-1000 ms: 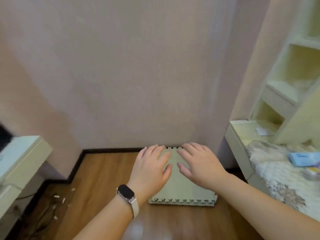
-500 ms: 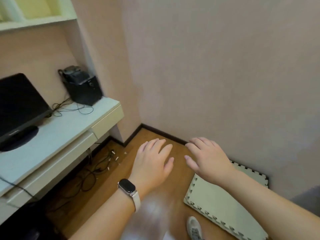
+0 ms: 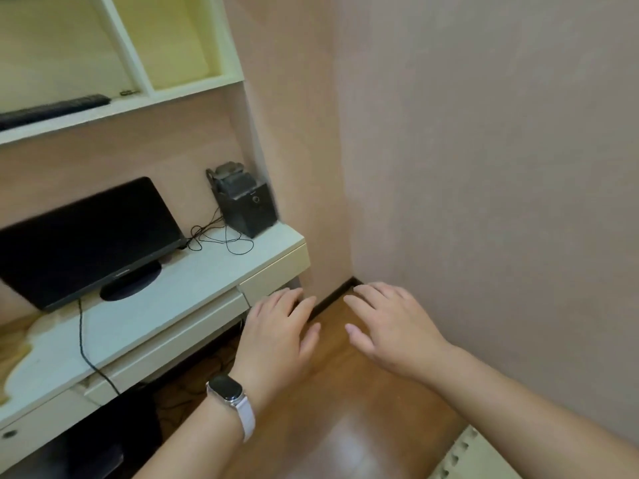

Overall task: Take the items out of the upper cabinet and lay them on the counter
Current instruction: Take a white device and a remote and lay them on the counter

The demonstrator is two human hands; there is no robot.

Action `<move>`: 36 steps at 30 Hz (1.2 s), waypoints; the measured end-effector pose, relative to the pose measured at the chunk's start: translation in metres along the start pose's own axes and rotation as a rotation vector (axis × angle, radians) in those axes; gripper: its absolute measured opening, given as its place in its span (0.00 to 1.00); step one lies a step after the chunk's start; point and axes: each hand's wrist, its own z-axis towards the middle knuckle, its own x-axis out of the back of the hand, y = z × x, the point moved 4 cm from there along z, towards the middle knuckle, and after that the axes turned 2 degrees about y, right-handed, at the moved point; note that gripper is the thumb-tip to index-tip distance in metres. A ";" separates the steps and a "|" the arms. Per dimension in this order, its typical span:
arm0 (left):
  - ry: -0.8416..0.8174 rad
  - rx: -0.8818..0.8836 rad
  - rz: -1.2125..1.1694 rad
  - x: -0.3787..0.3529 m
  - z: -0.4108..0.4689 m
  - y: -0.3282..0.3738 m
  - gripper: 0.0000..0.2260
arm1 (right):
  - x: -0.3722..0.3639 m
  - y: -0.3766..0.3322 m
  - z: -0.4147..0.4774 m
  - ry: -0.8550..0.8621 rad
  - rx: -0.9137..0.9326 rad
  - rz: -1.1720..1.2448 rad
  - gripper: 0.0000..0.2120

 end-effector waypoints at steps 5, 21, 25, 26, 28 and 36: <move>0.007 0.089 0.069 0.002 0.022 -0.012 0.19 | -0.016 0.021 0.045 -0.025 0.118 0.049 0.23; 0.076 0.274 0.021 -0.037 0.106 -0.189 0.20 | -0.099 -0.021 0.256 -0.021 0.250 -0.007 0.22; 0.109 0.285 0.002 -0.042 0.142 -0.255 0.20 | -0.115 -0.048 0.327 0.018 0.284 -0.033 0.21; 0.128 0.276 -0.004 -0.042 0.152 -0.271 0.20 | -0.117 -0.055 0.344 0.028 0.289 -0.045 0.21; 0.160 0.253 -0.015 -0.041 0.172 -0.300 0.19 | -0.121 -0.067 0.374 0.040 0.285 -0.061 0.22; 0.239 0.194 -0.043 -0.032 0.237 -0.379 0.19 | -0.127 -0.083 0.461 0.090 0.307 -0.125 0.22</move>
